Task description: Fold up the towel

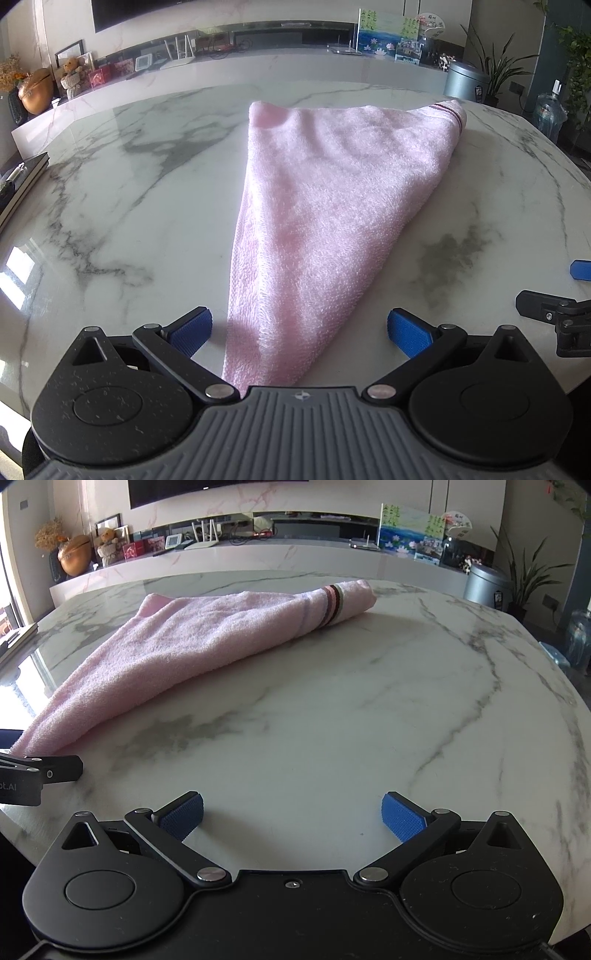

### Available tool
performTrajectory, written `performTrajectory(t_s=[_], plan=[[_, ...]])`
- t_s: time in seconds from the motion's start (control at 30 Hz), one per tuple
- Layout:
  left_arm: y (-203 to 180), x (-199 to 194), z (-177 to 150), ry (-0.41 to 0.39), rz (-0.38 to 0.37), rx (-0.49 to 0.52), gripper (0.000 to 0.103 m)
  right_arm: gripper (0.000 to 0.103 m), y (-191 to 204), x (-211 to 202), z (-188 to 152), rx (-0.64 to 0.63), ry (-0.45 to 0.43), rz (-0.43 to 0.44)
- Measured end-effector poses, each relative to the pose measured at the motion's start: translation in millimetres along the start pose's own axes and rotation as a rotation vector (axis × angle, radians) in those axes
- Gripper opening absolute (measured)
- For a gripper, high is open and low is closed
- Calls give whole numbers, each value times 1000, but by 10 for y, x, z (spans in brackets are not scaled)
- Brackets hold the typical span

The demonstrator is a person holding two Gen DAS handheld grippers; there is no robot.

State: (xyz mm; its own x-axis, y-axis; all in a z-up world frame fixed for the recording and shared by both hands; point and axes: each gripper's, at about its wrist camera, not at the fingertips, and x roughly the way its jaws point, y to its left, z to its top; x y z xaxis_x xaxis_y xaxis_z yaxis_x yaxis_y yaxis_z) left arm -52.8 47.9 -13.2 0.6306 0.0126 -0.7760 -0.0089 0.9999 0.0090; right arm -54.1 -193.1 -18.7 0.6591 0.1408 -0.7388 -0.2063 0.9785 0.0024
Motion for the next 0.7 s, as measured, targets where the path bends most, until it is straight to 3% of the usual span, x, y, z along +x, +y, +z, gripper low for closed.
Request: performTrajectory(t_s=[0.47, 0.7], plan=[[-5, -3, -35, -13, 9, -10, 103, 103, 10, -13, -61, 8, -38, -8], [-21, -17, -101, -68, 24, -24, 103, 103, 12, -13, -60, 7, -48, -8]])
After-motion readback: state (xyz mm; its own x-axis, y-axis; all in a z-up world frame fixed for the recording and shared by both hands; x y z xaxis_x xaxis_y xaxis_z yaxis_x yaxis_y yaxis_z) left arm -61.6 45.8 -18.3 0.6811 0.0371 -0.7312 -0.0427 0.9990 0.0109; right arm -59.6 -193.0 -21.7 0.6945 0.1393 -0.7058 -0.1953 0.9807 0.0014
